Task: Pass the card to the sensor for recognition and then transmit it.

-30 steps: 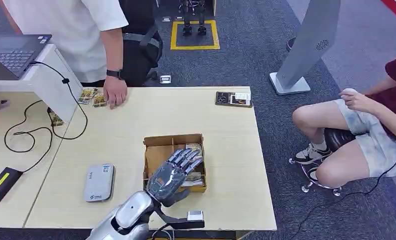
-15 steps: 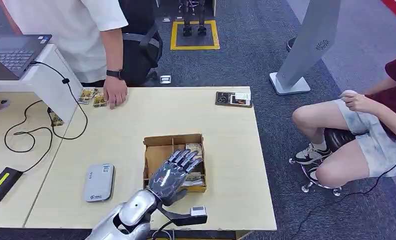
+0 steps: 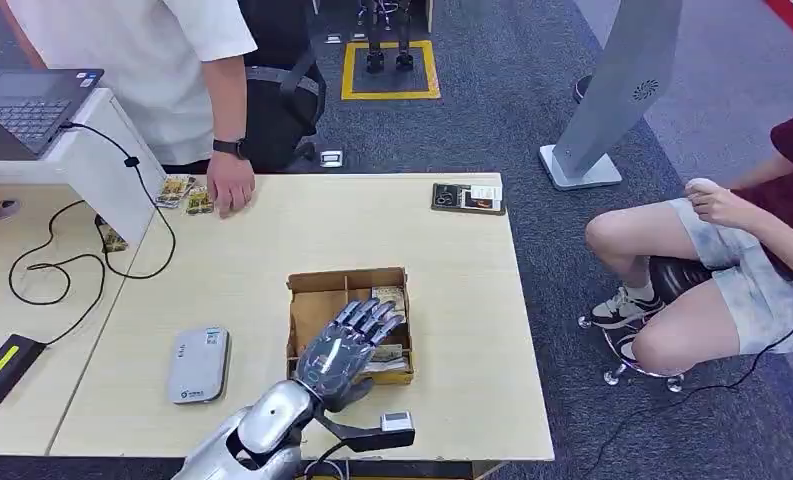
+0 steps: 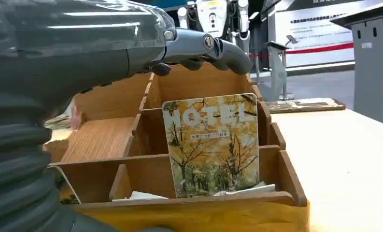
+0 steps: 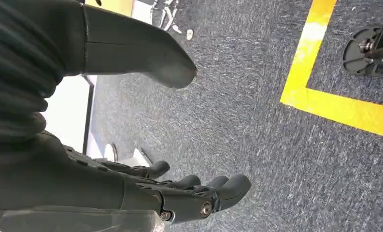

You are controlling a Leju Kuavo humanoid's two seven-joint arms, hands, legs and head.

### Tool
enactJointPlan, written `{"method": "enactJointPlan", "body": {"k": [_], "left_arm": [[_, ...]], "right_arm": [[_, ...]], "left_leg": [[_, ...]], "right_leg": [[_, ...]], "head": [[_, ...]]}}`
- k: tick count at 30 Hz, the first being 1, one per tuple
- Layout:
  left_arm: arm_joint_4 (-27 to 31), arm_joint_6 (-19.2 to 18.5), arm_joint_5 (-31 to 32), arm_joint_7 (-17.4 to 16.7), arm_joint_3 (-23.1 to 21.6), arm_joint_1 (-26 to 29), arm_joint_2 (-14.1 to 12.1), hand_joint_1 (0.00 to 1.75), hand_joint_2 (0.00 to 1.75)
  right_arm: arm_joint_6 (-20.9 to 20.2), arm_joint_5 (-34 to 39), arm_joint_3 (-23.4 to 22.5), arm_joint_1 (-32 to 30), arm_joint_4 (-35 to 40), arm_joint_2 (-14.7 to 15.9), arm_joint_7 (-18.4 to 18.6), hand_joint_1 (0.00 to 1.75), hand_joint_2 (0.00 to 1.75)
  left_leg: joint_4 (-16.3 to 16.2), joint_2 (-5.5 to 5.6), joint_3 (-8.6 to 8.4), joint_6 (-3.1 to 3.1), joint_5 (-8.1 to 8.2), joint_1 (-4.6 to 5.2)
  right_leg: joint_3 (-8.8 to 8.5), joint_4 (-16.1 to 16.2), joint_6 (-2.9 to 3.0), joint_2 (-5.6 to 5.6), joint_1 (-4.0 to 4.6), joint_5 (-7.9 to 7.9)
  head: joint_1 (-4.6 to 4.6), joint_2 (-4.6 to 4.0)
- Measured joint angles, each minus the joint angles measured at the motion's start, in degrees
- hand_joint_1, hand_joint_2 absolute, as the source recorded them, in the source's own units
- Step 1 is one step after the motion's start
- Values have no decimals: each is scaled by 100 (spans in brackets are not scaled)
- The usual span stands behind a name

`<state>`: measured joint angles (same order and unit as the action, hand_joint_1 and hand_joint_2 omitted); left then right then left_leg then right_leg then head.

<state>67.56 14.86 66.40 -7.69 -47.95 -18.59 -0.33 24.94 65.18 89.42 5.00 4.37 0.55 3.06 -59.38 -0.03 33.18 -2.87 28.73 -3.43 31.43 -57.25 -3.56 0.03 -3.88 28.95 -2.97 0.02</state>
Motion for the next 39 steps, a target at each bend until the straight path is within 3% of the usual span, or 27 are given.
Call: {"method": "enactJointPlan", "body": {"k": [8,27,35,39], "left_arm": [[7,311,-74,103,0,78,-7,175,175],[7,345,-70,199,0,77,-24,175,175],[72,1135,-160,393,0,142,-33,175,175],[120,1176,-177,396,0,171,-35,175,175]], "right_arm": [[9,4,0,-1,0,0,0,0,175],[11,4,0,-2,0,0,-4,0,175],[31,28,0,-5,0,0,-4,0,175],[37,28,0,-6,0,0,-4,0,175]], "left_leg": [[0,0,0,0,0,0],[0,0,0,0,0,0],[0,1,1,0,0,0],[0,1,1,0,0,0]], "right_leg": [[0,0,0,0,0,0],[-1,0,0,1,0,0],[-1,0,0,2,0,0],[-1,0,0,2,0,0]], "head": [[0,0],[0,0],[0,0],[0,0]]}}
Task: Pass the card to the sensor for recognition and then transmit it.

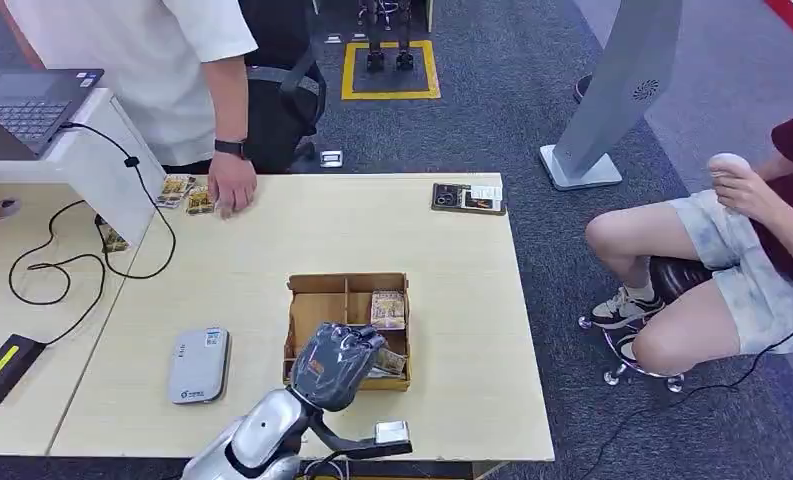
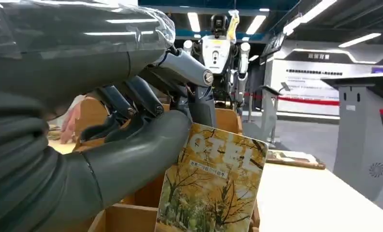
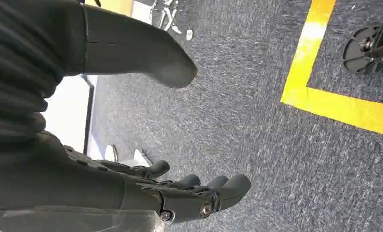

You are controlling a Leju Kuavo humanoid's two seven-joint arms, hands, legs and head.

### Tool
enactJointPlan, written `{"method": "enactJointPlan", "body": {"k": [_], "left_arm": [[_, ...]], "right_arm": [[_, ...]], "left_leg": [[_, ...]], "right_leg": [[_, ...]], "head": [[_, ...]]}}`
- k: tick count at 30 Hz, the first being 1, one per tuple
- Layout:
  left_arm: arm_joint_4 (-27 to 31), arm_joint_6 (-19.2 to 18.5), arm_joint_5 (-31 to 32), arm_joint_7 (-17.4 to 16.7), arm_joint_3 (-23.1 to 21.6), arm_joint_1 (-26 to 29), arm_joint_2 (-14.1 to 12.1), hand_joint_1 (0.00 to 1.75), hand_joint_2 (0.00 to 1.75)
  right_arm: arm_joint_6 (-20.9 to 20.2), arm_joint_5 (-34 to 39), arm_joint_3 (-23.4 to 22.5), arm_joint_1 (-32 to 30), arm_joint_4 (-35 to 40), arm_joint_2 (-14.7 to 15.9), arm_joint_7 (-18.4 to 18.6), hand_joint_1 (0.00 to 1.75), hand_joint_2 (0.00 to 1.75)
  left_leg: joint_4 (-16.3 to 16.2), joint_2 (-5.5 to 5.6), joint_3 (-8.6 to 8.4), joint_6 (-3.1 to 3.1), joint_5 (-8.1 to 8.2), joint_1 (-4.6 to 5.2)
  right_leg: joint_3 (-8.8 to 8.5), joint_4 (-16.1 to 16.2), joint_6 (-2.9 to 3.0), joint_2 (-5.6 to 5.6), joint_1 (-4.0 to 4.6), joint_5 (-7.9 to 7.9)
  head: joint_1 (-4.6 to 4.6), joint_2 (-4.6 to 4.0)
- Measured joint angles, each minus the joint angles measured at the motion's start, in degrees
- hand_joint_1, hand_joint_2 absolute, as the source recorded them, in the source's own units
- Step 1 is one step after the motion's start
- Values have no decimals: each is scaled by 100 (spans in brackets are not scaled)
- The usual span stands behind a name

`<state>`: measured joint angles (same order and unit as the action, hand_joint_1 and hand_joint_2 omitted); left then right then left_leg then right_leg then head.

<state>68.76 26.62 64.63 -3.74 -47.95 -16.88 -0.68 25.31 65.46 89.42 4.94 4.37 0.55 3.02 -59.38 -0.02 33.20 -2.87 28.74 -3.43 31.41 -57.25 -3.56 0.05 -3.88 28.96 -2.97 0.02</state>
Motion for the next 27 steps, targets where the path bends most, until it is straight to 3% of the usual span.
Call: {"method": "enactJointPlan", "body": {"k": [7,15,20,27], "left_arm": [[380,830,-334,315,4,68,-31,175,175],[933,1060,-782,566,190,65,-83,175,175],[1025,1045,-949,601,383,-56,-83,175,175],[968,713,-1342,503,571,-483,-57,175,175]], "right_arm": [[50,98,0,-9,2,0,0,0,175],[68,98,0,-20,9,0,4,0,175],[68,59,0,-21,20,0,9,0,175],[61,-57,0,-18,35,0,35,0,175]], "left_leg": [[0,0,0,0,0,0],[0,0,0,0,0,0],[0,0,-1,0,-1,0],[-1,0,-1,1,-2,0]], "right_leg": [[0,0,0,0,0,0],[-1,0,0,0,0,0],[0,0,0,1,0,0],[-1,0,0,0,0,-1]], "head": [[0,0],[0,0],[0,0],[0,0]]}}
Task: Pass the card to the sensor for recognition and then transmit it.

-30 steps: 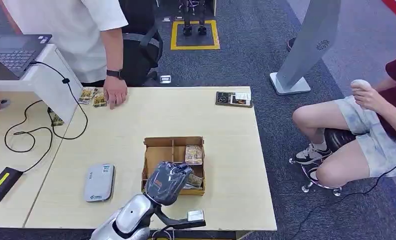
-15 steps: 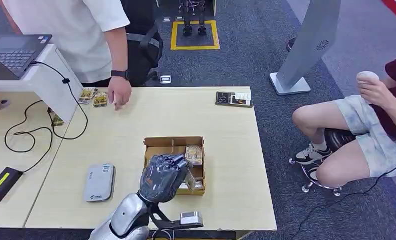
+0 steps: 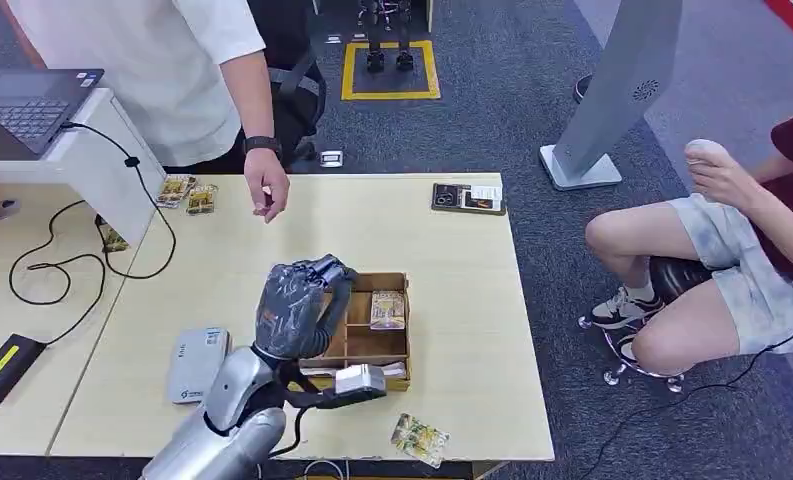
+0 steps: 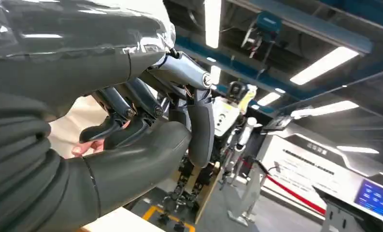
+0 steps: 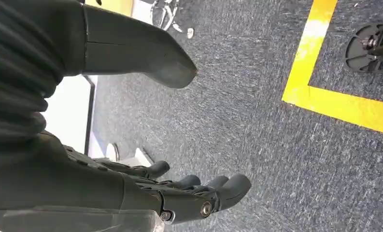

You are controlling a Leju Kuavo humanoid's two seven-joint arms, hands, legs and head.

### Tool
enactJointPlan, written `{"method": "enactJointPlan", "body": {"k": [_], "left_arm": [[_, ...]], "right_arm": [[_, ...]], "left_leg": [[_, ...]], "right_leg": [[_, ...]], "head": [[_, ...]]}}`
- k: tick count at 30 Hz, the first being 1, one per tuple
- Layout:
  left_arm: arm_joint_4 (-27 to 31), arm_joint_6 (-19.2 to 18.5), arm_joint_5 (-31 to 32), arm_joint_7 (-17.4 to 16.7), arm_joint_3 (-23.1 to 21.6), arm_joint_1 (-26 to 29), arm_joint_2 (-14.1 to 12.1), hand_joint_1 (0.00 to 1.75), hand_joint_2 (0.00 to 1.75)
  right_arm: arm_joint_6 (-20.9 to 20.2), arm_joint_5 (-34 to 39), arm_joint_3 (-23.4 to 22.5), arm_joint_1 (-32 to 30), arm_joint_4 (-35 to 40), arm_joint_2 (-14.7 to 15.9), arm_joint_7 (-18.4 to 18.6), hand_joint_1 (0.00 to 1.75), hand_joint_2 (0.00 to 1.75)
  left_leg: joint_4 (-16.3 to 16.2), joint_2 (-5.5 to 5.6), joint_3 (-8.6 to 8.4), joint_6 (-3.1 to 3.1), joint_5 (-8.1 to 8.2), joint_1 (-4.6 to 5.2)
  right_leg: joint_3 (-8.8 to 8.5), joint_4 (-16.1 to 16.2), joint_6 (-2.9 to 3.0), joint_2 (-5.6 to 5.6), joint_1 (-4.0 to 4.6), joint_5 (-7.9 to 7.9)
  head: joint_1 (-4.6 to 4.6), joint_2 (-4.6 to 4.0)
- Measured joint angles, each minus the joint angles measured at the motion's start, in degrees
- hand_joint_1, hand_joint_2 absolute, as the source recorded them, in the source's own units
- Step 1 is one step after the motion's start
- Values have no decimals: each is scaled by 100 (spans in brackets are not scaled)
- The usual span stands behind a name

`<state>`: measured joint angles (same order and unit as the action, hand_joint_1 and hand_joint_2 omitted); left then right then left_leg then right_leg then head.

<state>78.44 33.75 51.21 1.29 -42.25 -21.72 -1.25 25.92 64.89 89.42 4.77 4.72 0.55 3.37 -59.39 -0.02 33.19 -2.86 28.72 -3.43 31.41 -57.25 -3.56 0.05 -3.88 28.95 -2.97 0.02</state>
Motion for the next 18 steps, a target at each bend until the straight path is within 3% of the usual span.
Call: {"method": "enactJointPlan", "body": {"k": [18], "left_arm": [[-402,81,-116,94,181,-143,90,175,175]], "right_arm": [[9,28,0,5,20,0,9,0,175]], "left_leg": [[0,0,1,0,0,0]], "right_leg": [[-6,0,0,0,0,0]], "head": [[0,0]]}}
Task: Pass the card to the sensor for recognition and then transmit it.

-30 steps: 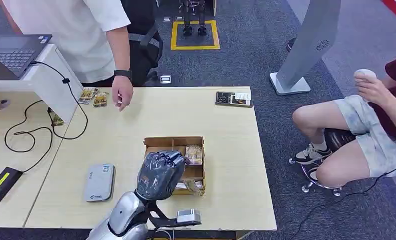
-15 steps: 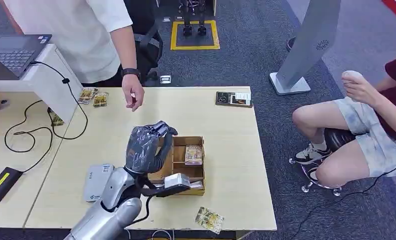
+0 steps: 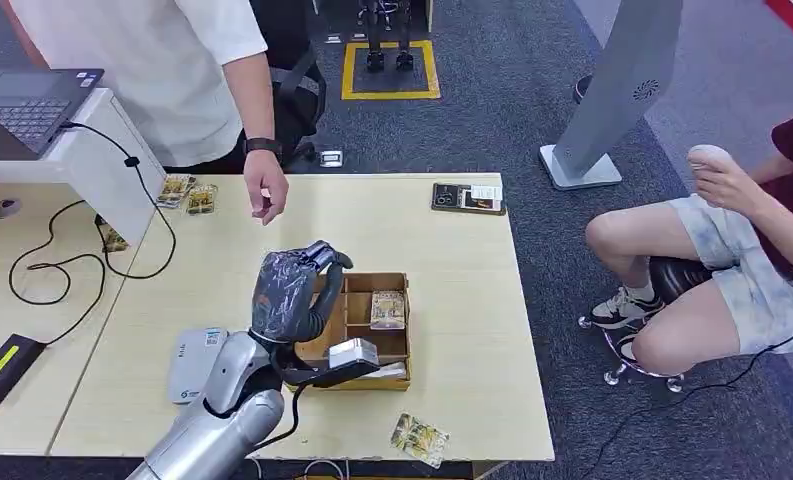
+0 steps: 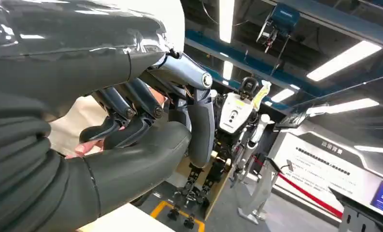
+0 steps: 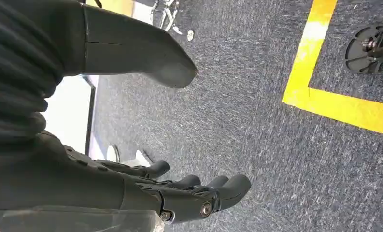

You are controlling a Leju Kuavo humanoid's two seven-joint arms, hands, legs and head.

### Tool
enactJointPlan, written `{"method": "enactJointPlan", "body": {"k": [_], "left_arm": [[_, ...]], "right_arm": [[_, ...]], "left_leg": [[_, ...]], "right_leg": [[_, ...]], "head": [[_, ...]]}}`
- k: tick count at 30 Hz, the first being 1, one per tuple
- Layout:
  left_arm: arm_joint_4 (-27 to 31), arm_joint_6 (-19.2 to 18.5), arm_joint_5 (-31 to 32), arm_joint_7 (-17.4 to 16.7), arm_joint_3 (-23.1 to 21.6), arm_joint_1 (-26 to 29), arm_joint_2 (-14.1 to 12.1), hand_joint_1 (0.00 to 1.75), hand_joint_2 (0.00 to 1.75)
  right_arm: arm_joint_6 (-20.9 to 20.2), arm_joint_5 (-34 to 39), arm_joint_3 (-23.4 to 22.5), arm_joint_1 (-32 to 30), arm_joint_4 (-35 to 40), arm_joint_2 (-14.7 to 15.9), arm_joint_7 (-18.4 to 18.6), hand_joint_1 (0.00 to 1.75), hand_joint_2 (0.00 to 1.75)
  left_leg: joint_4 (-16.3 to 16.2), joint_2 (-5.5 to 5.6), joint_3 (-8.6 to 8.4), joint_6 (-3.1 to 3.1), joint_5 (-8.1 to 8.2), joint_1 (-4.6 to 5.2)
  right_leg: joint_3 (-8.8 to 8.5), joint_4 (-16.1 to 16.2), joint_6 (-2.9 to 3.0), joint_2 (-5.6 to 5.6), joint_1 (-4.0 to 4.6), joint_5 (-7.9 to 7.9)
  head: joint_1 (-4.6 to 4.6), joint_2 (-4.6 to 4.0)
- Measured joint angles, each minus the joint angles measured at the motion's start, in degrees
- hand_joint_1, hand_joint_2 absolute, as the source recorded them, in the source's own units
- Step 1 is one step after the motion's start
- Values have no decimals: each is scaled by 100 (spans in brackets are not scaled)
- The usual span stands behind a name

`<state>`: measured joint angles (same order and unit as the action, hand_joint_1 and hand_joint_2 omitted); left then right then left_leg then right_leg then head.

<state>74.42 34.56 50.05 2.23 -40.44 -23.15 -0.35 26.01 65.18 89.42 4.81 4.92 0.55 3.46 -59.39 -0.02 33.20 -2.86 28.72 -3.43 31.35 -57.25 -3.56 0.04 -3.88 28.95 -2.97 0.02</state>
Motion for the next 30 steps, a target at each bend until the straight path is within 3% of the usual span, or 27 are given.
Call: {"method": "enactJointPlan", "body": {"k": [1,2,3,16,27,30], "left_arm": [[-13,2,0,0,2,0,2,175,175],[-20,9,-2,2,4,1,2,7,175],[-20,20,-15,11,7,1,4,0,175],[37,411,157,382,57,168,-68,0,175],[133,448,212,457,72,306,-236,0,175],[181,446,347,653,72,341,-325,0,175]], "right_arm": [[0,0,0,0,0,0,0,0,175],[0,0,0,0,0,0,0,0,175],[0,2,0,0,0,0,0,0,175],[7,81,-2,-10,2,0,-40,0,175],[7,101,-2,-21,2,0,-46,0,175],[4,107,-2,-22,2,0,-72,0,175]], "left_leg": [[0,0,0,0,0,0],[0,0,0,0,0,0],[0,0,0,0,0,0],[0,0,1,0,0,0],[0,1,1,0,0,0],[1,0,1,0,0,0]], "right_leg": [[0,0,0,0,0,0],[0,0,0,0,0,0],[0,0,0,0,0,0],[-1,0,0,0,0,0],[-1,0,0,1,0,0],[-1,0,0,1,0,0]], "head": [[0,0],[0,0],[0,0],[0,0],[-2,0],[-2,0]]}}
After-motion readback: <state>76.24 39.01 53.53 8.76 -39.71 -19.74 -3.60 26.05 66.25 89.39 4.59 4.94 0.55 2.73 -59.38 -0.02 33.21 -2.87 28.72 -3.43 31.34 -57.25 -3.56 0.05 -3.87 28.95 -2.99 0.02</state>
